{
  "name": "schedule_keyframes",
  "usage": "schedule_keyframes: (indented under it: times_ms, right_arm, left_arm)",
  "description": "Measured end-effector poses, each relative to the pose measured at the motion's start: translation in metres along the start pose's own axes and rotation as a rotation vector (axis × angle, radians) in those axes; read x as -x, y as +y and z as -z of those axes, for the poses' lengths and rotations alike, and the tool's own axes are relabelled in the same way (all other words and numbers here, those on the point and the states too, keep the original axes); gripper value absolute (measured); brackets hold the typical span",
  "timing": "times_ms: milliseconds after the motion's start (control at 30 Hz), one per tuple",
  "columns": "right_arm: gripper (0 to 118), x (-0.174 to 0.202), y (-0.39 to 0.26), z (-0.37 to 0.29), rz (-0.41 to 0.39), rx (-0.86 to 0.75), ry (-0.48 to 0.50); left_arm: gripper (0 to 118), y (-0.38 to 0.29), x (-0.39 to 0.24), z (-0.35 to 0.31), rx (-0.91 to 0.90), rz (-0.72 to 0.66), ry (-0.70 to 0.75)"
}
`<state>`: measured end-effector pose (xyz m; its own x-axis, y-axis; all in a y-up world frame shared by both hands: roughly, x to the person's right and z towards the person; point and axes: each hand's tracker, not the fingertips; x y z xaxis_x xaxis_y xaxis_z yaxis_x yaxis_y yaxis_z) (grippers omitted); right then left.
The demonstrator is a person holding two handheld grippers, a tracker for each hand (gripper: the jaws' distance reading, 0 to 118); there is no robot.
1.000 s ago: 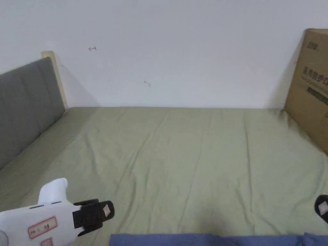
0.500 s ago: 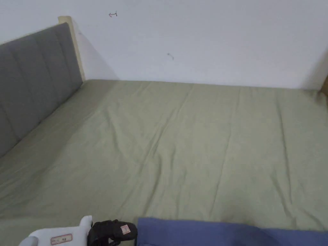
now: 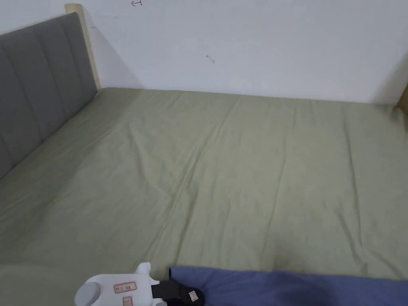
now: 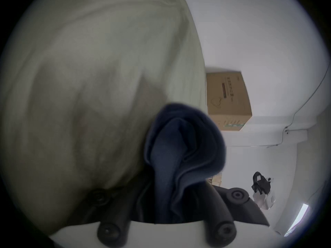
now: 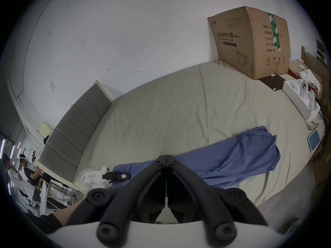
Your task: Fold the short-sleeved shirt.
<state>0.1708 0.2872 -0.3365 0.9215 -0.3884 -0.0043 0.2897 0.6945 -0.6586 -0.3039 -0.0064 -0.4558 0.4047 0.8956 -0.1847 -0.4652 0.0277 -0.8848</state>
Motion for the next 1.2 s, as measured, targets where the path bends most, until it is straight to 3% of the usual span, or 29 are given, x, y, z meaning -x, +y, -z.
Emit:
schedule_keyframes:
  times_ms: [267, 400, 467, 533, 600, 667, 733, 767, 800, 833, 900, 1033, 1067, 1167, 1200]
  right_arm:
    - [0, -0.017, -0.002, -0.007, 0.071, 0.007, 0.010]
    - [0, -0.028, -0.007, -0.007, 0.109, 0.005, 0.067]
    - [0, -0.031, -0.011, -0.005, 0.097, 0.011, 0.056]
    - [0, -0.037, -0.014, -0.005, 0.096, 0.021, 0.057]
    - [0, -0.044, -0.018, -0.007, 0.121, 0.033, 0.072]
    - [0, -0.052, -0.020, -0.013, 0.141, 0.036, 0.070]
    - [0, -0.061, -0.021, -0.020, 0.151, 0.031, 0.060]
    - [0, -0.066, -0.021, -0.025, 0.158, 0.025, 0.050]
    - [0, -0.071, -0.020, -0.030, 0.165, 0.020, 0.042]
    - [0, -0.075, -0.020, -0.035, 0.170, 0.014, 0.032]
    - [0, -0.083, -0.019, -0.044, 0.172, -0.004, 0.012]
    - [0, -0.096, -0.019, -0.056, 0.161, -0.029, -0.025]
    - [0, -0.099, -0.019, -0.056, 0.160, -0.030, -0.032]
    - [0, -0.107, -0.021, -0.053, 0.169, -0.024, -0.035]
    - [0, -0.108, -0.021, -0.051, 0.177, -0.018, -0.031]
  left_arm:
    - [3, -0.011, -0.084, -0.068, -0.036, 0.336, 0.348]
    - [3, -0.019, -0.122, -0.113, -0.138, 0.573, 0.841]
    - [3, -0.028, -0.138, -0.111, -0.162, 0.641, 1.001]
    - [3, -0.037, -0.154, -0.100, -0.147, 0.623, 0.908]
    - [3, -0.050, -0.179, -0.065, -0.085, 0.563, 0.637]
    - [3, -0.063, -0.200, -0.021, -0.016, 0.536, 0.486]
    - [10, -0.072, -0.216, 0.029, 0.058, 0.523, 0.406]
    - [30, -0.077, -0.222, 0.056, 0.107, 0.513, 0.363]
    - [67, -0.081, -0.225, 0.077, 0.132, 0.508, 0.322]
    - [117, -0.083, -0.230, 0.096, 0.167, 0.499, 0.302]
    - [109, -0.090, -0.235, 0.113, 0.192, 0.481, 0.258]
    - [110, -0.082, -0.252, 0.094, 0.138, 0.468, 0.227]
    - [110, -0.085, -0.237, 0.087, 0.092, 0.492, 0.256]
    - [89, -0.086, -0.234, 0.061, -0.037, 0.581, 0.470]
    - [89, -0.087, -0.233, 0.055, -0.070, 0.632, 0.503]
